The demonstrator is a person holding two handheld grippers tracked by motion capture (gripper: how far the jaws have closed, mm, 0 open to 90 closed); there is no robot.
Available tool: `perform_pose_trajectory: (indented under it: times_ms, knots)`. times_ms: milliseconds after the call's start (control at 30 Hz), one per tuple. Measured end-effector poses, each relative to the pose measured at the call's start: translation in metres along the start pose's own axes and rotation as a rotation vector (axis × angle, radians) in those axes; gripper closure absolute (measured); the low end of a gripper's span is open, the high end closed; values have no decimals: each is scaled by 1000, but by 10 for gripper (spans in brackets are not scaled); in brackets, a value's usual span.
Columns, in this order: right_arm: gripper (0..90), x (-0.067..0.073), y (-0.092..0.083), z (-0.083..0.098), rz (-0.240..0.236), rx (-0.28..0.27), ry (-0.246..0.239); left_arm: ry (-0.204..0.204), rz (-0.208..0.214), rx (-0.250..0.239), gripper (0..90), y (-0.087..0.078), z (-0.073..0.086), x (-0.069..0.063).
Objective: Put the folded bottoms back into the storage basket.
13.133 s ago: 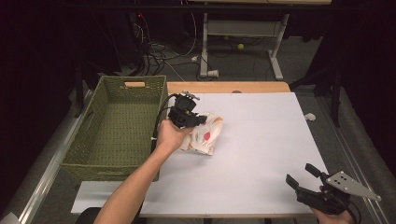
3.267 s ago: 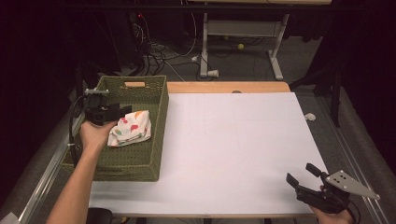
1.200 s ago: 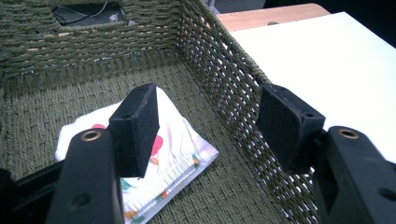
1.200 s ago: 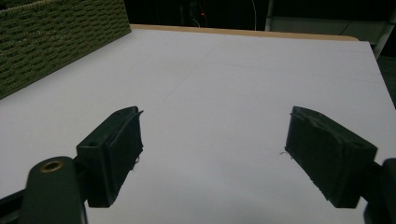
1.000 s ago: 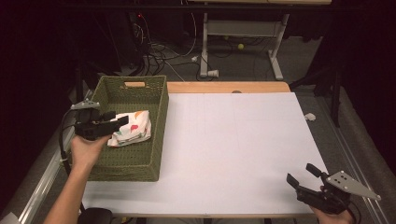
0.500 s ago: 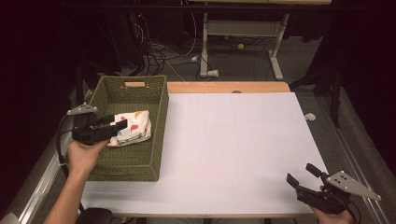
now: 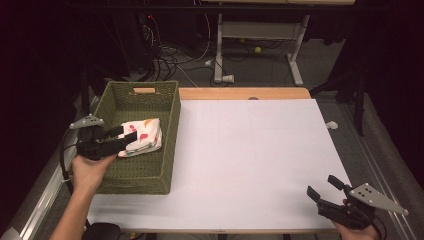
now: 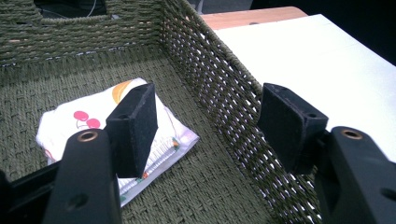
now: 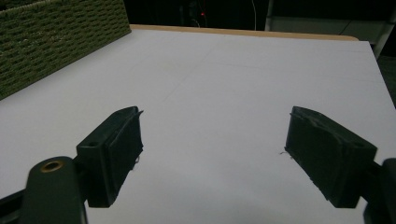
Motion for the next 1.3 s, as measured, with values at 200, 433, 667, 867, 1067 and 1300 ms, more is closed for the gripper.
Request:
perform_pose_trajectory:
  times_ms: [200, 433, 667, 867, 1067, 1300]
  knots:
    - [192, 0, 0, 0, 0, 1, 3, 2, -1, -14, 356, -4, 1, -3]
    - [192, 0, 0, 0, 2, 2, 4, 12, -10, -17, 356, -9, 7, -7]
    - [192, 0, 0, 0, 5, 0, 7, 0, -10, -29, 356, -13, 17, -11]
    - [192, 0, 1, 0, 7, 2, 9, -1, -9, -30, 356, -15, 22, -12]
    - [192, 1, 1, 1, 4, 5, 5, 4, -9, -35, 356, -16, 25, -16]
    - [192, 1, 0, 0, 2, -1, 4, 3, -8, -43, 340, -17, 31, -21]
Point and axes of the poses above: each handheld gripper's, and its own axes: y roughly forward along the jaws, z roughly out of its underside, x roughly to its left, the point moved 7 cm from there along y, roughly forward along the jaws, and after that the axes turned 15 degrees about y, right-handed, at the moved point
